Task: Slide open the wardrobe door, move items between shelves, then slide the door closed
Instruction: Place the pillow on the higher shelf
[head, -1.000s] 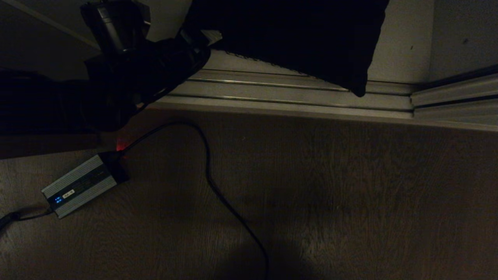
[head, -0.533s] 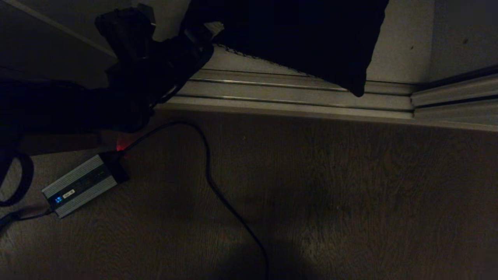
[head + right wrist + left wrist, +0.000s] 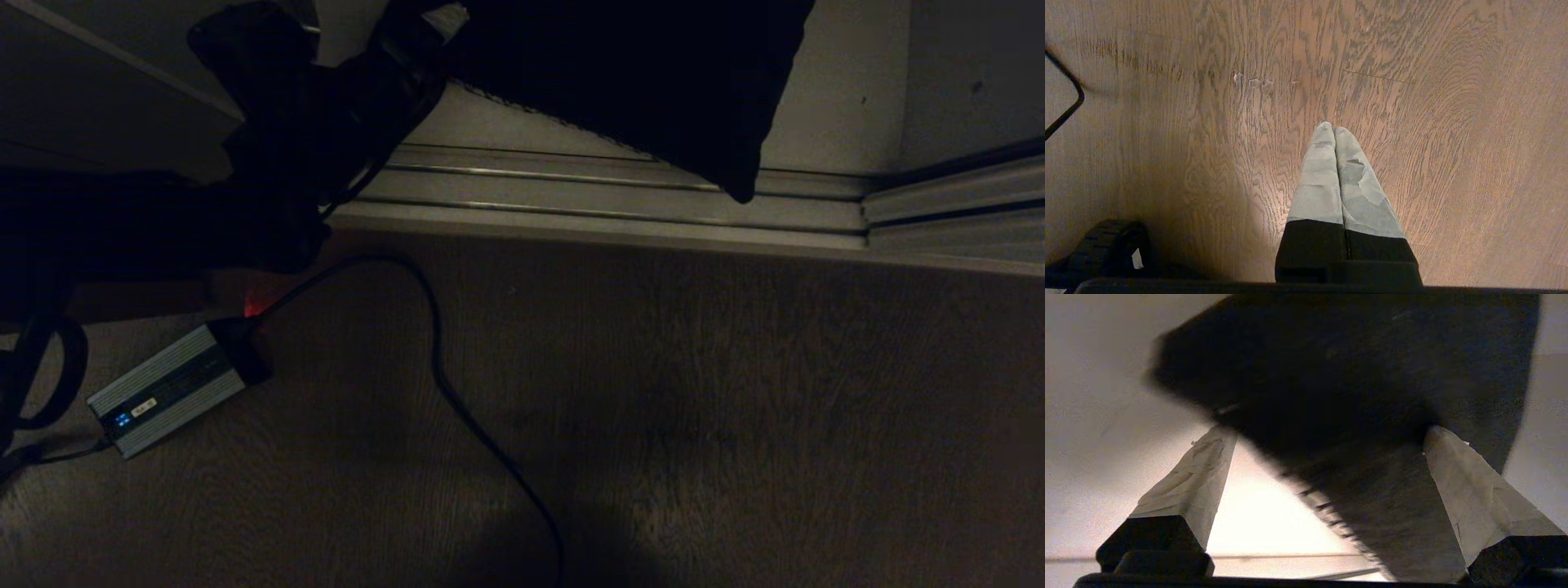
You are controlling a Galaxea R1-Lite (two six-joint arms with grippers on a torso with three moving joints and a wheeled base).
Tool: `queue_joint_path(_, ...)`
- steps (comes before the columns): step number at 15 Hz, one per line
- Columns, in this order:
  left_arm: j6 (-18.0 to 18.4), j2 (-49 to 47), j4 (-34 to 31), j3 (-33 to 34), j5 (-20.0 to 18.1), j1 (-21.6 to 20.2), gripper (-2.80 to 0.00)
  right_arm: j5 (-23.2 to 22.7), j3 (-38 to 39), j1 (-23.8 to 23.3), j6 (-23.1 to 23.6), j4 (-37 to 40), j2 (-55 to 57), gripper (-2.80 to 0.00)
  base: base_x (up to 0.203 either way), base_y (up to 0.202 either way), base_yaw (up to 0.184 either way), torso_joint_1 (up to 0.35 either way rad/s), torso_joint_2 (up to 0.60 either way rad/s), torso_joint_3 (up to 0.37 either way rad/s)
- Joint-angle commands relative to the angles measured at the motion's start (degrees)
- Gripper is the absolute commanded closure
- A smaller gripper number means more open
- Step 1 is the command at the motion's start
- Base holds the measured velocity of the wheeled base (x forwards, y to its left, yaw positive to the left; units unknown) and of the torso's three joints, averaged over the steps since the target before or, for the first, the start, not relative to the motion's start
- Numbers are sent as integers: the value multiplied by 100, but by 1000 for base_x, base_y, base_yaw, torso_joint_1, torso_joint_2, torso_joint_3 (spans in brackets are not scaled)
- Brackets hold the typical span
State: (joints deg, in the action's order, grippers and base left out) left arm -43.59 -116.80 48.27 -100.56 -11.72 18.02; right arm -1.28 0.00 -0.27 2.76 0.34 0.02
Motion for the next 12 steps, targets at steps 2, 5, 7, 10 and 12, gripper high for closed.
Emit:
queue_joint_path(2,-19,113,301,38,-7,-9,-280,-3,18,0,6,1,-3,0,0,0,0,0,0,0)
queue_joint_path(5,-15,96,377,28,-299,-4,-280,-3,18,0,6,1,-11,0,0,0,0,0,0,0)
queue_joint_path(7,-3,-100,384,4,-481,-3,-280,-3,18,0,6,1,-2,0,0,0,0,0,0,0)
queue_joint_path(10,8,-287,402,-38,-533,4,-280,-3,18,0,6,1,-11,0,0,0,0,0,0,0)
queue_joint_path(12,9,-413,402,-125,-672,20,-280,-3,18,0,6,1,-8,0,0,0,0,0,0,0)
